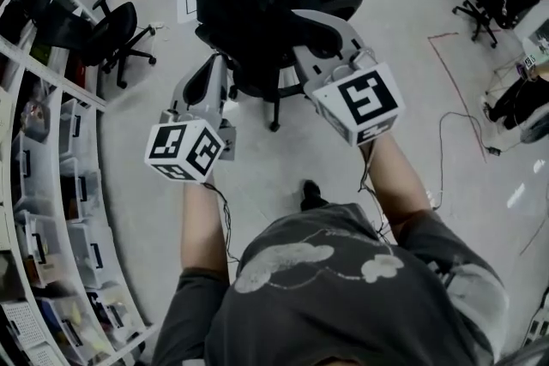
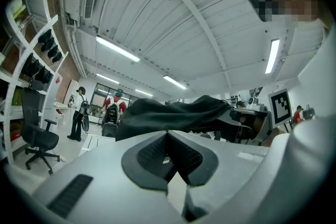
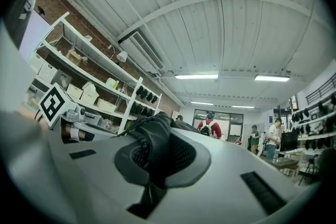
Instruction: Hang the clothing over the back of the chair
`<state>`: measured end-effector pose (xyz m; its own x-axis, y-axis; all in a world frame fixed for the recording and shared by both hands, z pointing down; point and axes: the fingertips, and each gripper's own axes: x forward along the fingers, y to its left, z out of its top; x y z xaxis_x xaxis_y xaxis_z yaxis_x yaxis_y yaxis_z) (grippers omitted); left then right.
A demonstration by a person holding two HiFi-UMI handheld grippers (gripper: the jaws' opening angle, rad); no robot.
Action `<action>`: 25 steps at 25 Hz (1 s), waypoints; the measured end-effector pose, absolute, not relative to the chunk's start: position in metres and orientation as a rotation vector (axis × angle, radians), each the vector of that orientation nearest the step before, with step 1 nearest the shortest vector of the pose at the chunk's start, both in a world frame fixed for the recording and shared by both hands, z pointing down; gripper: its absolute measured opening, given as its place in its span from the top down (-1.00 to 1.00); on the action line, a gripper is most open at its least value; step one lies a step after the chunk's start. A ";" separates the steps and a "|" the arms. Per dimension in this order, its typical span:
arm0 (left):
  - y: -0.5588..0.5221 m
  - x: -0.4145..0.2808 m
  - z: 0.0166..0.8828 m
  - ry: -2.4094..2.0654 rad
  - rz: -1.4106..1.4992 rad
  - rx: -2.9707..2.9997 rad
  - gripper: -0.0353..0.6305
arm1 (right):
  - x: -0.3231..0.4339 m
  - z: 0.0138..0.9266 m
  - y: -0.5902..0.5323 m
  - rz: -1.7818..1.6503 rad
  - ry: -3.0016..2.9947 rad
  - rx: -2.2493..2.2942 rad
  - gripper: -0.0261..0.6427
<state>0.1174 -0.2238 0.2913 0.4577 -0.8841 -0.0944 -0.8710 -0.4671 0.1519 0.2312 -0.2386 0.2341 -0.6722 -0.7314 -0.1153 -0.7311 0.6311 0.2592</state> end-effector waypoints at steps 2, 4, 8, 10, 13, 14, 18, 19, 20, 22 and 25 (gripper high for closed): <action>-0.208 0.117 0.294 -1.557 -0.247 2.614 0.89 | 0.232 0.239 -0.221 -0.415 -2.806 1.286 0.94; -0.192 0.113 0.298 -1.540 -0.251 2.613 0.89 | 0.233 0.246 -0.206 -0.399 -2.773 1.304 0.94; -0.169 0.105 0.307 -1.505 -0.243 2.610 0.89 | 0.239 0.261 -0.183 -0.349 -2.728 1.356 0.94; -0.160 0.103 0.310 -1.490 -0.244 2.608 0.89 | 0.244 0.271 -0.172 -0.321 -2.706 1.371 0.94; -0.146 0.104 0.314 -1.467 -0.244 2.606 0.89 | 0.248 0.286 -0.153 -0.284 -2.694 1.378 0.94; -0.142 0.105 0.315 -1.460 -0.244 2.605 0.89 | 0.250 0.290 -0.147 -0.271 -2.699 1.385 0.94; -0.131 0.107 0.326 -1.440 -0.227 2.596 0.89 | 0.270 0.311 -0.137 -0.240 -2.697 1.435 0.94; -0.128 0.107 0.329 -1.438 -0.221 2.592 0.89 | 0.276 0.317 -0.137 -0.237 -2.676 1.454 0.94; -0.124 0.107 0.332 -1.437 -0.216 2.588 0.89 | 0.280 0.323 -0.136 -0.235 -2.650 1.472 0.94; -0.118 0.105 0.335 -1.436 -0.212 2.581 0.89 | 0.280 0.330 -0.137 -0.252 -2.601 1.490 0.89; -0.112 0.103 0.338 -1.434 -0.207 2.578 0.89 | 0.273 0.336 -0.134 -0.341 -2.544 1.478 0.84</action>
